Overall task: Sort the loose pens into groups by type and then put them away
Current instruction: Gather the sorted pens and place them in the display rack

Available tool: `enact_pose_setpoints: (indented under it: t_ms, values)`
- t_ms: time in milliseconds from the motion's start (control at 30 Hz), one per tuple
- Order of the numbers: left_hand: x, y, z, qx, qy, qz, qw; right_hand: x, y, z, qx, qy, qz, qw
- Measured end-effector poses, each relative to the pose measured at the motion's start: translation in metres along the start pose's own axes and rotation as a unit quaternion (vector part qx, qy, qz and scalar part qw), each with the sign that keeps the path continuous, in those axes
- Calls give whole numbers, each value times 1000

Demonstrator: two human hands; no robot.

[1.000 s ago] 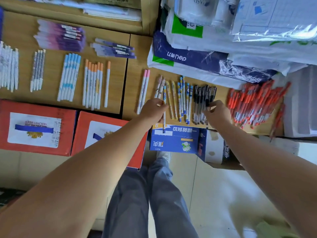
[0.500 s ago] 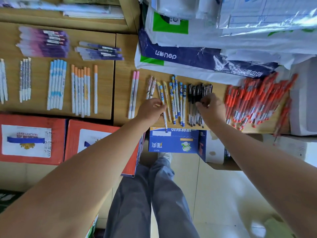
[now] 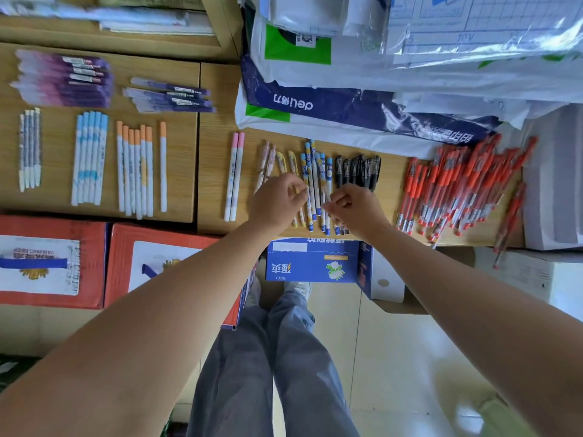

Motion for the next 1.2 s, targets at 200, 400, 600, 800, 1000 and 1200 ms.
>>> enact_pose_setpoints:
  t_ms: [200,400,600,800,1000,1200]
  values:
    - [-10,-2,11,-44,-214,75,973,5,-10,6,65,42,-7,997]
    - [-16,-3,7,-21,-267,111,957,-2,-22,16,107,72,2,992]
    - [-27,-1,5,-17,-263,132,956,-3,-20,20,123,95,-3,988]
    - [-28,2,1,-15,-255,153,955,-10,-12,22,137,89,-29,986]
    - [-35,-5,-22,102,-256,123,953,-39,-13,44,113,66,-78,988]
    - [-69,-17,-42,178,-235,12,956,-55,-15,71,100,77,-102,987]
Point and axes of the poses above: each hand's wrist, its own y-axis away from the middle knuckle, its own z-axis out of the palm, x = y × z, the point moved 3 cm from there along -y, towards the middle knuckle, and after that the axes turned 6 degrees about x, right-handed, at the moved point
